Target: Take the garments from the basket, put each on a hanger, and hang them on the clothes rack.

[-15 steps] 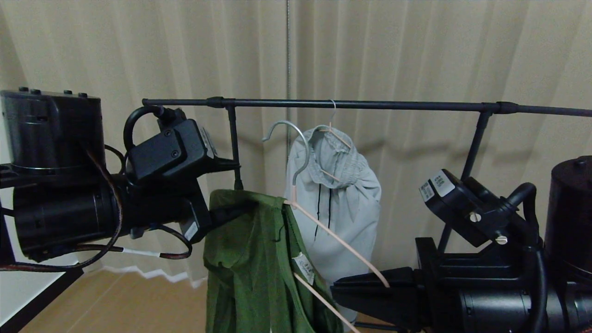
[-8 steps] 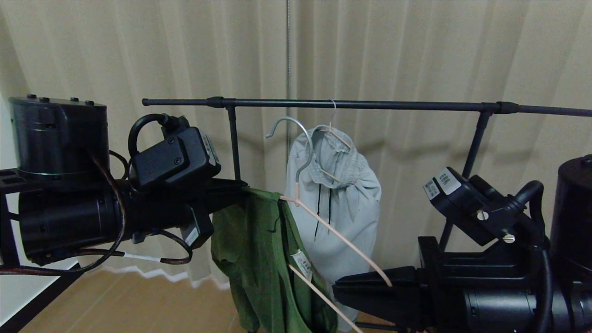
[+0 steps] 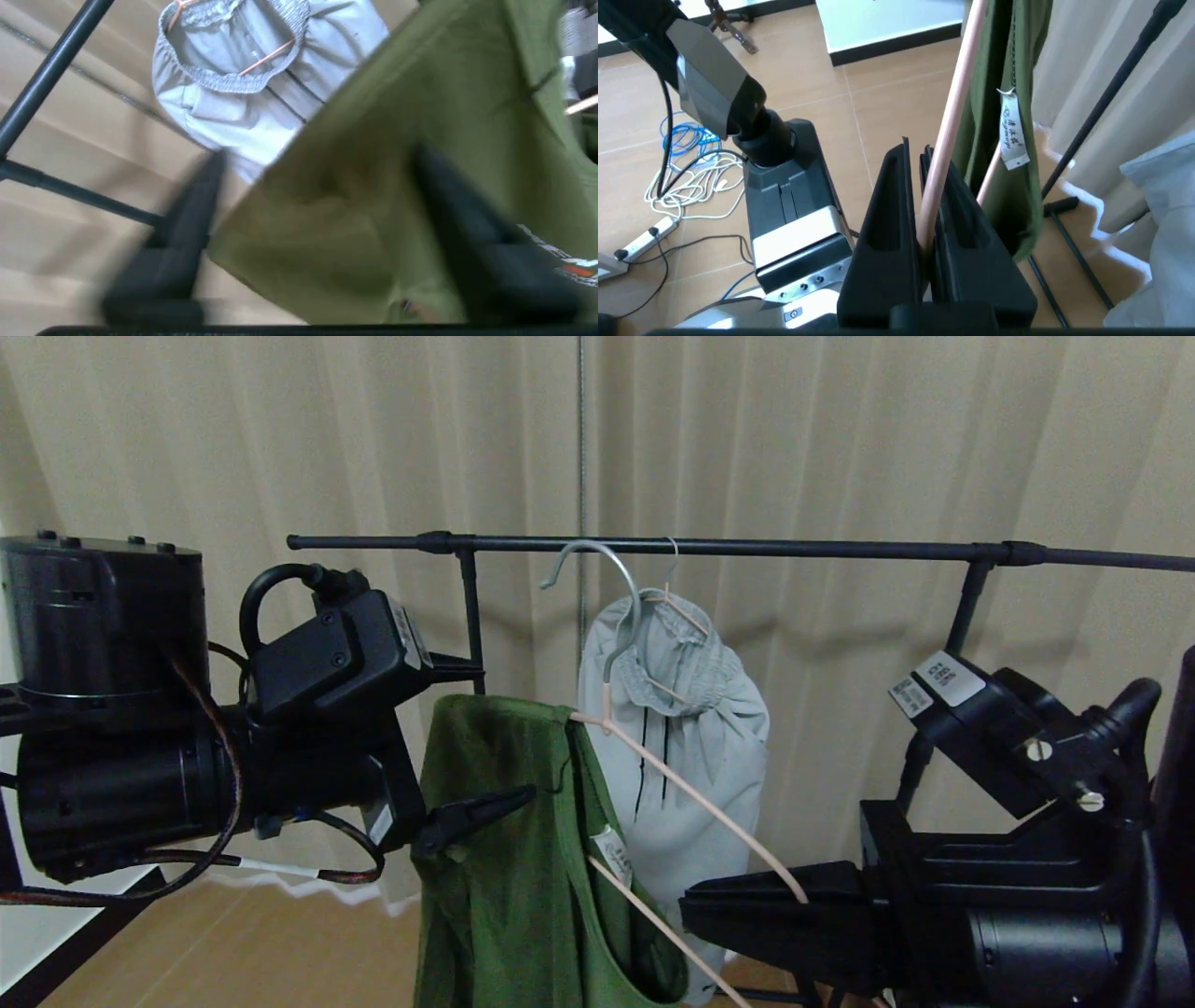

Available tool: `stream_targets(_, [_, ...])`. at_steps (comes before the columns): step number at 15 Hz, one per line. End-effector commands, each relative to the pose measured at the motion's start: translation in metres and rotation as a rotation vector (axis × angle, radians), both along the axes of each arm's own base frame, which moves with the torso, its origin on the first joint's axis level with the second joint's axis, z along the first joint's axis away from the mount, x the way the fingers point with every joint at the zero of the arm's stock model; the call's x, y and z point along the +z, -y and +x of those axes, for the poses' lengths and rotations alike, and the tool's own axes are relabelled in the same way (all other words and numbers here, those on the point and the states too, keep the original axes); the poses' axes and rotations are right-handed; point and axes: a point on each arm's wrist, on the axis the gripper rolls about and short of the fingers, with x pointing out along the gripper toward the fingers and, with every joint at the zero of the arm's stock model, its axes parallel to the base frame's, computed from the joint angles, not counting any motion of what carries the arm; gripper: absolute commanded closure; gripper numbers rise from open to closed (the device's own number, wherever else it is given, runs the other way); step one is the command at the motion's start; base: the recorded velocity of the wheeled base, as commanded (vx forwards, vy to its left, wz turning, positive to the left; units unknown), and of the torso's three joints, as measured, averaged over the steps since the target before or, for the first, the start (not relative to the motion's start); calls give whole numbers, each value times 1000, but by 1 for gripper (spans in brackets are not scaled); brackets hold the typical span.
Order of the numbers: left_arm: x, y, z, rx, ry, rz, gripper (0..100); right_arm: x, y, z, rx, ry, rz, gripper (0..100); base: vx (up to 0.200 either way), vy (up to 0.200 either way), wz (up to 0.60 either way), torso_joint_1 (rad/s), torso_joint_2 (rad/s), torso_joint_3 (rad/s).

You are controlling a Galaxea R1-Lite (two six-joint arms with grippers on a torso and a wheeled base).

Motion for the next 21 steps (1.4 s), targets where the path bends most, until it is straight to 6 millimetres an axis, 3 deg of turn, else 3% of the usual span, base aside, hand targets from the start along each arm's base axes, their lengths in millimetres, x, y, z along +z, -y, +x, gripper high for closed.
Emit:
stream_targets(1, [6,0,1,-4,17,-20,0,-1,-2,1,28,-6,5,100,0,0,0,0,0,0])
stream_targets(6, [5,3,8,-5,39,-28,0,3,-3,-3,134,-9,42,100,0,0,0,0,0,0])
stream_targets(7, [4,3,8,-5,35,-26,100,2,-3,-5,152,3,40,100,0,0,0,0,0,0])
stream_targets(20, [-7,2,6,-14,38,-42,100,6,6,-15,177,38,55,100,0,0,0,0,0,0])
stream_targets(21, [-10,2,5,-6,22,-53,100,3,7,-16,175,34,47,0,0,0,0,0,0,0])
